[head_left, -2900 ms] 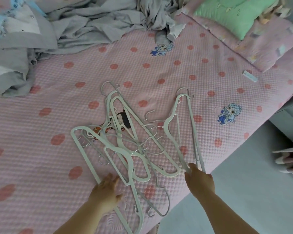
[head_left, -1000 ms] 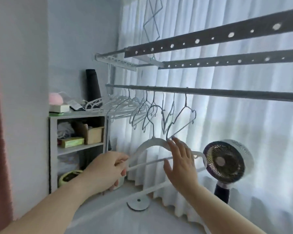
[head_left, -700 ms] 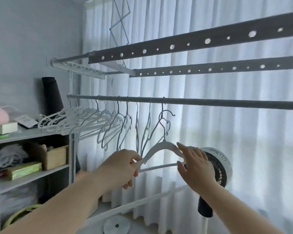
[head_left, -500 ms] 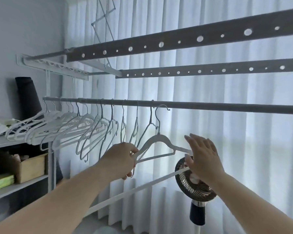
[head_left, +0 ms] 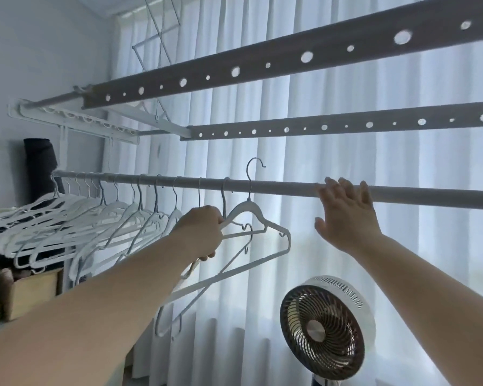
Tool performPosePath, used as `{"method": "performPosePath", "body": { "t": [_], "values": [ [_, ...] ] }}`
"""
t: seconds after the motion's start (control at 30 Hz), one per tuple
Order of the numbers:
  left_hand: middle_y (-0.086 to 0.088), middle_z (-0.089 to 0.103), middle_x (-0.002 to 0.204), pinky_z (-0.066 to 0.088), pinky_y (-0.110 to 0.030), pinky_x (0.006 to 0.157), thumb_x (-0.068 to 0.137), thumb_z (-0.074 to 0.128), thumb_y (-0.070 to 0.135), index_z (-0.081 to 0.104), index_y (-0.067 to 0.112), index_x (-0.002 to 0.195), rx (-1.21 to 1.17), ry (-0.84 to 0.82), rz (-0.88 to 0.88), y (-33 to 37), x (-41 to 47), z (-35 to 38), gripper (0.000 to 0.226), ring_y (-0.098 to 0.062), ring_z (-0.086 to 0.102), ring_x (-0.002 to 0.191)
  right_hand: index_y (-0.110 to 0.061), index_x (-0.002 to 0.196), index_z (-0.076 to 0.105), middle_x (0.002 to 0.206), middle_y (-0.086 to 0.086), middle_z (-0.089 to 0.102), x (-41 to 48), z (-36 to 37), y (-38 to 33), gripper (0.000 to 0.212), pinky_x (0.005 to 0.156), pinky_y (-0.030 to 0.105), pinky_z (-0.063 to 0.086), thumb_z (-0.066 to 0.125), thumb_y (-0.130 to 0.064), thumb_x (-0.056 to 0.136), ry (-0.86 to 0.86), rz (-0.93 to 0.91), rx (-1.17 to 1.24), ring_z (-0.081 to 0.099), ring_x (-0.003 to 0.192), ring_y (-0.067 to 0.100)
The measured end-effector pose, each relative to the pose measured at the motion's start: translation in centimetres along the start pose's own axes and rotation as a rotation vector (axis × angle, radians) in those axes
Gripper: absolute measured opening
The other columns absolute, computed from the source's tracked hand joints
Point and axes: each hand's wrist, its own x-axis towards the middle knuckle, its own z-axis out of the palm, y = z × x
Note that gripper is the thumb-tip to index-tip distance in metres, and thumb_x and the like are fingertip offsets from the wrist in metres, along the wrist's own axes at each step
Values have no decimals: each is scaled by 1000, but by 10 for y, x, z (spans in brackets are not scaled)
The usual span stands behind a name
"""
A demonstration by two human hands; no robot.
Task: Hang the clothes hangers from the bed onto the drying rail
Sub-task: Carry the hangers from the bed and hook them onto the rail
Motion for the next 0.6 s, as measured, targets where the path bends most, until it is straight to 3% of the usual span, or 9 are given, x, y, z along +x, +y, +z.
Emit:
{"method": "performPosePath", "body": {
  "t": [0.27,0.37,0.6],
  "values": [
    [-20,62,102,55,-31,60,89,31,0,53,4,112,28,-11,-115,6,14,30,32,-27,62,61,-15,141,16,153,2,12,2,8,10,56,116,44,-5,40,-29,93,39,-89,24,5,142,25],
    [-22,66,89,55,-33,62,88,29,-2,53,-3,109,51,-49,-159,2,13,39,33,-29,61,62,-16,141,17,154,3,11,2,11,13,55,115,45,-5,40,-29,93,72,-113,31,5,142,25],
    [-20,70,88,57,-35,72,86,31,1,56,-1,102,99,-52,-201,-1,7,39,30,-30,65,66,-16,141,23,154,5,13,0,18,11,54,113,44,-11,43,-27,92,130,-144,106,4,143,25]
  ]
}}
